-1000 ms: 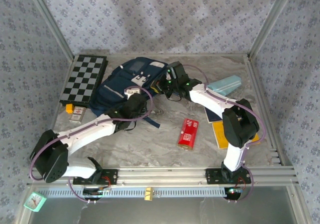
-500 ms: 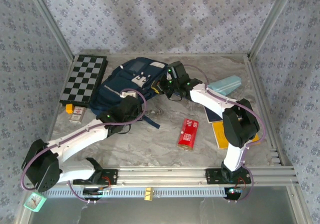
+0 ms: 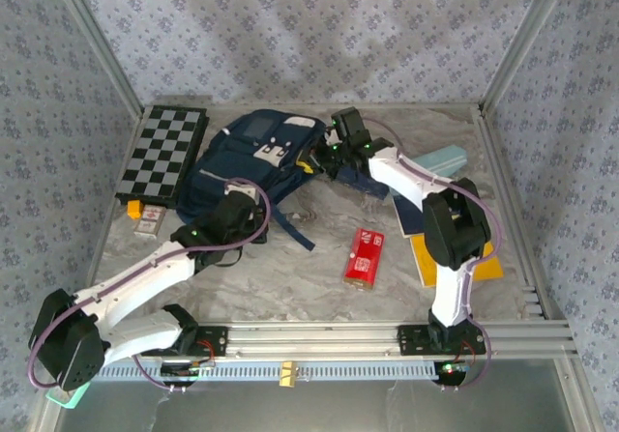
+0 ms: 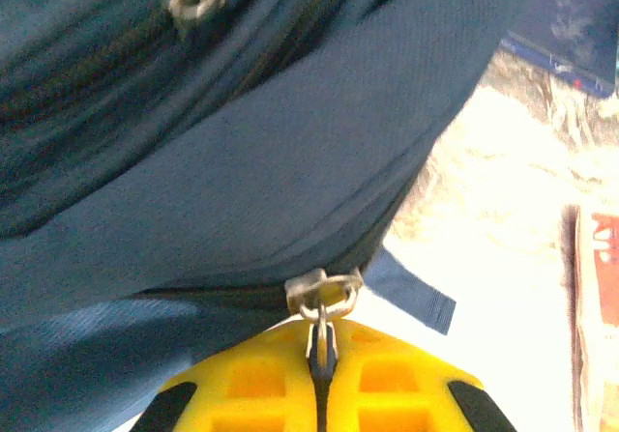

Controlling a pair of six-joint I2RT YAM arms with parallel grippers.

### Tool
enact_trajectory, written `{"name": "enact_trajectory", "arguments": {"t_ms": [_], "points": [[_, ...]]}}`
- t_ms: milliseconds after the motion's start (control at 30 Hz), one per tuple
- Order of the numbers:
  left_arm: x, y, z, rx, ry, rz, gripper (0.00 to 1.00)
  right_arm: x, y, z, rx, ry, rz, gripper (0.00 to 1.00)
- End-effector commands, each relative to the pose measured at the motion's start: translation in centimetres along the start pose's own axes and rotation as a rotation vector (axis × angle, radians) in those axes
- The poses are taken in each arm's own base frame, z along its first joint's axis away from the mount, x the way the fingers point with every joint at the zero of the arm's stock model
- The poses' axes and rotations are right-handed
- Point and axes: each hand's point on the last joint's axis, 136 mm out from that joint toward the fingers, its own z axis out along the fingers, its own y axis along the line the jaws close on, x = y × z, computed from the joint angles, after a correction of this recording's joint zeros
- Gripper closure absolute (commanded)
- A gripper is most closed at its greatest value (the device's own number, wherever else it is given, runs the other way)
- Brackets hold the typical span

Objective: Pack the student bag

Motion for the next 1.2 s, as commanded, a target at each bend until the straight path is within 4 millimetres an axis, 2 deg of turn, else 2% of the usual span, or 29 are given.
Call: {"name": "enact_trajectory", "arguments": {"t_ms": [0,67,133,200,300,333,433,500,600,700,767,933,1067,1167], "points": [[2.7,-1.2,0.6,0.044,0.113,0.05,1.0,-5.0,0.5,-1.9,-0.017,-0.101,-0.057,1.0],[2.3,-2.5,1.3,0.061,0.119,0.069,1.0,-5.2,0.3,-2.2,-0.019,-0.092,-0.058,0.97],[1.8,-3.7,1.9,0.078,0.101,0.083,1.0,-4.8,0.2,-2.5,-0.02,-0.082,-0.08,0.88],[1.1,-4.5,2.6,0.09,0.081,0.076,1.0,-3.6,-0.2,-2.8,-0.006,-0.061,-0.1,0.78],[0.4,-4.8,3.8,0.071,0.061,0.065,1.0,-2.2,-1.5,-3.7,-0.019,-0.037,-0.091,0.57],[0.3,-4.9,4.1,0.071,0.062,0.064,1.0,-1.7,-1.8,-4.1,-0.019,-0.03,-0.096,0.52],[-0.1,-5.6,4.4,0.091,0.064,0.07,1.0,0.0,-3.4,-5.8,0.035,-0.023,-0.104,0.43],[-0.1,-5.8,4.3,0.096,0.066,0.075,1.0,1.6,-4.2,-6.2,0.036,-0.025,-0.094,0.38],[-0.4,-6.1,4.3,0.103,0.064,0.082,1.0,4.3,-5.9,-5.1,0.036,0.009,-0.047,0.37],[-0.4,-6.1,4.3,0.103,0.065,0.081,1.0,5.7,-6.8,-3.5,0.019,0.016,-0.001,0.35],[-0.4,-6.3,4.3,0.111,0.068,0.081,1.0,6.2,-6.9,-2.2,0.007,0.02,0.027,0.35],[-0.2,-6.7,4.2,0.128,0.08,0.091,1.0,6.4,-5.8,1.1,-0.016,0.016,0.023,0.35],[-0.2,-7.3,4.2,0.147,0.093,0.107,1.0,6.7,-6.1,3.8,-0.028,0.047,0.03,0.45],[-0.1,-7.3,4.1,0.141,0.106,0.125,1.0,6.2,-7.0,3.9,-0.001,0.026,0.017,0.57]]}}
